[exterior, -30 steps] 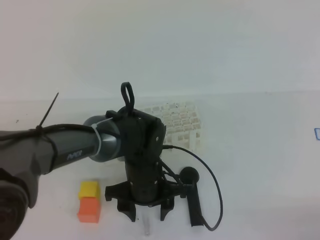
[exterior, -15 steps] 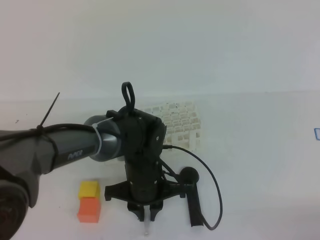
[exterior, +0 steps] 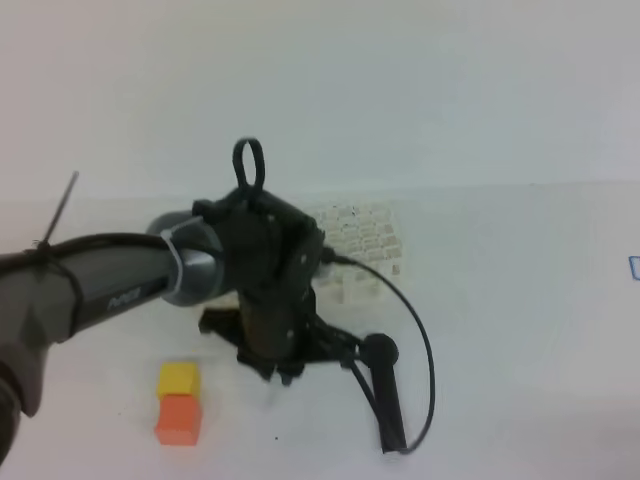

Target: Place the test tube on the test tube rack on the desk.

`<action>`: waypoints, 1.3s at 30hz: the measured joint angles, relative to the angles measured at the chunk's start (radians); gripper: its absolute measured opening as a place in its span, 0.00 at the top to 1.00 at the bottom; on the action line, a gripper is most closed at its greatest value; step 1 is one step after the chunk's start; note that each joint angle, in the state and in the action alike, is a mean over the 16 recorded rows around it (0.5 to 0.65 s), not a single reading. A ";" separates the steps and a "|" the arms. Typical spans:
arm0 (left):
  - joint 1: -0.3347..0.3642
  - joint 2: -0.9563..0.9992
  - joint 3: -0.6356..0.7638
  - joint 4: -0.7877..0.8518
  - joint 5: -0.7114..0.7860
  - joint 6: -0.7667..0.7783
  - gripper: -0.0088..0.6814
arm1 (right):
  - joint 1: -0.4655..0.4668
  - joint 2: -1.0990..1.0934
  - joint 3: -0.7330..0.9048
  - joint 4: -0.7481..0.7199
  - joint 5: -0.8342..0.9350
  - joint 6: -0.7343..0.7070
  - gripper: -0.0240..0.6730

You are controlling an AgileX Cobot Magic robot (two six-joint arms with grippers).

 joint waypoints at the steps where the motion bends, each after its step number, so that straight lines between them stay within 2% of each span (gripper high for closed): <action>1: 0.003 -0.009 -0.003 0.010 -0.013 0.028 0.84 | 0.000 0.000 0.000 0.000 0.000 0.000 0.97; 6: 0.038 -0.061 -0.012 -0.007 -0.095 0.168 0.83 | 0.000 0.000 0.000 0.000 0.000 0.000 0.97; 12: 0.116 -0.145 0.023 -0.236 -0.190 0.425 0.83 | 0.000 0.000 0.000 -0.004 0.000 -0.002 0.97; 18: 0.204 -0.259 0.114 -0.568 -0.278 0.752 0.83 | 0.000 0.000 0.001 -0.024 -0.010 -0.011 0.97; 23: 0.250 -0.376 0.243 -0.885 -0.353 1.076 0.83 | 0.000 0.000 0.003 -0.043 -0.045 -0.018 0.97; 32: 0.266 -0.607 0.578 -1.569 -0.469 1.814 0.83 | 0.000 0.000 0.007 -0.065 -0.177 -0.023 0.97; 36: 0.265 -0.697 0.713 -1.814 -0.448 2.101 0.83 | 0.000 0.000 0.007 -0.067 -0.234 -0.022 0.97; 39: 0.265 -0.749 0.786 -1.928 -0.398 2.266 0.83 | 0.000 0.000 0.008 -0.068 -0.286 -0.009 0.97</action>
